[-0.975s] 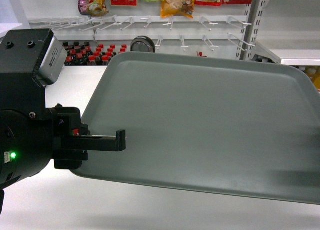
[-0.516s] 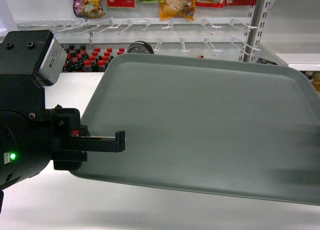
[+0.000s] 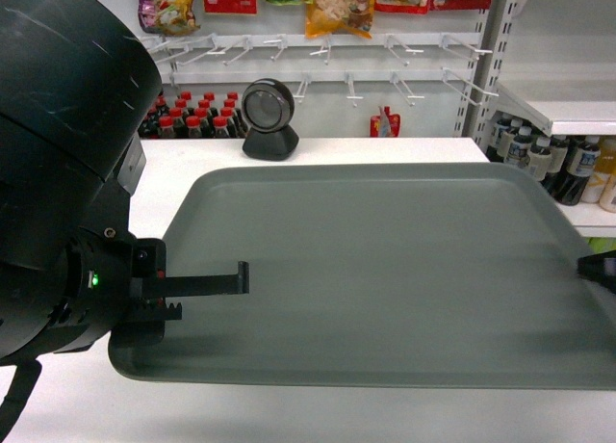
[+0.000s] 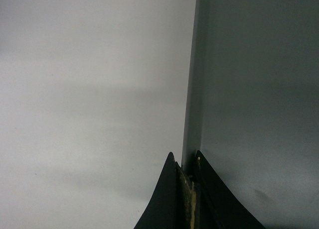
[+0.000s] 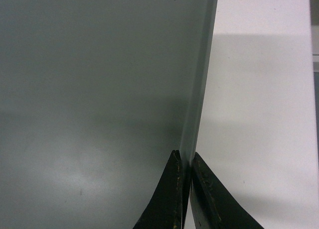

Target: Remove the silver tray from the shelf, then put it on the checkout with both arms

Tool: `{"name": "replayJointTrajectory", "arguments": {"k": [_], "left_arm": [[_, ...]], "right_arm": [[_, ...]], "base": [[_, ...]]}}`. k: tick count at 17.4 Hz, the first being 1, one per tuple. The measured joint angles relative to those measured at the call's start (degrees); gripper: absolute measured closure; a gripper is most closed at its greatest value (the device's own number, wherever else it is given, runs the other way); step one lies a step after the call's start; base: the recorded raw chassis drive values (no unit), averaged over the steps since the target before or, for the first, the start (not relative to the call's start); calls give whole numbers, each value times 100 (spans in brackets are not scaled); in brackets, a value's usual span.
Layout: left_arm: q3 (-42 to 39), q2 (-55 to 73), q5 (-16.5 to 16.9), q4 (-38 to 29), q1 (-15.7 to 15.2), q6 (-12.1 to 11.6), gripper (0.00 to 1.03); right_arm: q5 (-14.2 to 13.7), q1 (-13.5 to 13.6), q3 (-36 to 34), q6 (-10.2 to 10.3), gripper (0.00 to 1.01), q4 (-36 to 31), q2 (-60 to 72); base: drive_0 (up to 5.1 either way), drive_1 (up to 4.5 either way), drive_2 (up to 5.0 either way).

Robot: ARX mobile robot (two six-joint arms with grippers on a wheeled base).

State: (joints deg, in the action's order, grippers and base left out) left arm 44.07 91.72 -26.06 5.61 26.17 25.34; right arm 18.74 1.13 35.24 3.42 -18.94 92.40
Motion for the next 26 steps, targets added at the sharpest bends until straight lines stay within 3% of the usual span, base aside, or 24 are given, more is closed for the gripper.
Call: {"name": "replayJointTrajectory", "arguments": {"k": [3,7,10,11,12,14,20,21,23,26], "left_arm": [[284,586,463,-476,-472,13,100],[802,1421,951,-997,-1113,-291,100],[1268,2006,1182,-1143,-1519,-581,100],[1401,2181,1178,-1147,-1585,-706,100],[1617,2441,1176,-1073,-1676,-927,100],[1858,2719,1167,-922,-1738,-1084,100],[1969,2839,1178,-866,-1727,-1213,100],[1969,2857,1191,-857,-1727,-1215,100],[1969,2857,1099,-964,-1727,-1204,87],[1867,2765,1095,-1464,-1727,-1178,62]], "right_arm": [[-9,138,743,-157,99,-90,896],[-289,538,1982,-142,99,-162,2020],[-616,848,2966,76,99,76,2881],[-717,935,3220,181,99,162,3119],[-990,1080,3558,245,99,326,3458],[-1460,1204,3943,385,99,745,3866],[-1735,1283,4002,459,99,883,3936],[-1751,1283,4002,461,96,863,3936],[-1934,1314,3947,348,81,538,3936],[-2317,1305,3661,144,55,-208,3792]], "base": [[0,0,0],[0,0,0],[0,0,0],[0,0,0],[0,0,0],[0,0,0],[0,0,0],[0,0,0],[0,0,0],[0,0,0]]}}
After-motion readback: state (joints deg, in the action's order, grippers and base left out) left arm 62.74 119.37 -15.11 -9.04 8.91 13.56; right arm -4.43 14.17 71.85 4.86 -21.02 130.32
